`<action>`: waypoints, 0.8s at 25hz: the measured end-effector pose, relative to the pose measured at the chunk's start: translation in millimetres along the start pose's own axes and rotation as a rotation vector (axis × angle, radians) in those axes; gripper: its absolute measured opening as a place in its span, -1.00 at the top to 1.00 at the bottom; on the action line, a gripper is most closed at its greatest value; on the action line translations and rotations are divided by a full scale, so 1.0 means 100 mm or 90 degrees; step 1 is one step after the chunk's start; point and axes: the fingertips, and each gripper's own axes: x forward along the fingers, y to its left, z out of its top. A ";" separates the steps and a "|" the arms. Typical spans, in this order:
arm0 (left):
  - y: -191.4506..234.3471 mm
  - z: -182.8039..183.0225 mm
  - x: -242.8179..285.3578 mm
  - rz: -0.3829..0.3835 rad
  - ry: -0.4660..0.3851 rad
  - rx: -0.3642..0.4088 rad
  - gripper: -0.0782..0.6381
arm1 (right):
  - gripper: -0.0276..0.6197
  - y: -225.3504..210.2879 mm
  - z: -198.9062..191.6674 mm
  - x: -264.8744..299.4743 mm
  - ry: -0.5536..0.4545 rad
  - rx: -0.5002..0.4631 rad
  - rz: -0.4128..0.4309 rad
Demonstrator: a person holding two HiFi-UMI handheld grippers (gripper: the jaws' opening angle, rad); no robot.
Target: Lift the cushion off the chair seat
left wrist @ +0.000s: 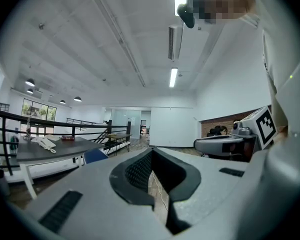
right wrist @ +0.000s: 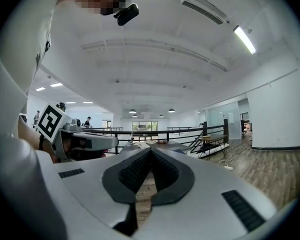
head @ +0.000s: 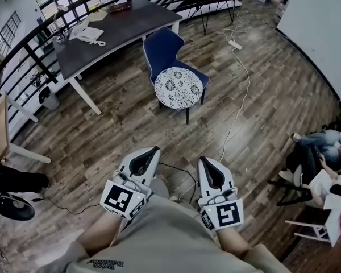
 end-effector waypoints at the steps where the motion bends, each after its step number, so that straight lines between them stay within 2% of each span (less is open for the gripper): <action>1: 0.01 -0.01 0.01 0.000 0.000 -0.001 0.77 | 0.91 -0.01 0.00 0.01 -0.002 0.000 0.000; 6: 0.08 -0.03 0.10 -0.002 -0.015 -0.023 0.77 | 0.91 -0.10 -0.11 0.11 0.002 -0.007 -0.001; 12: 0.25 -0.13 0.38 0.001 -0.020 0.014 0.77 | 0.91 -0.28 -0.18 0.35 -0.007 -0.013 0.003; 16: 0.49 -0.22 0.64 0.003 -0.021 0.014 0.77 | 0.91 -0.42 -0.17 0.65 -0.009 -0.001 0.008; 20: 0.85 -0.31 1.02 0.000 -0.017 0.003 0.77 | 0.91 -0.64 -0.26 1.06 0.004 -0.006 -0.008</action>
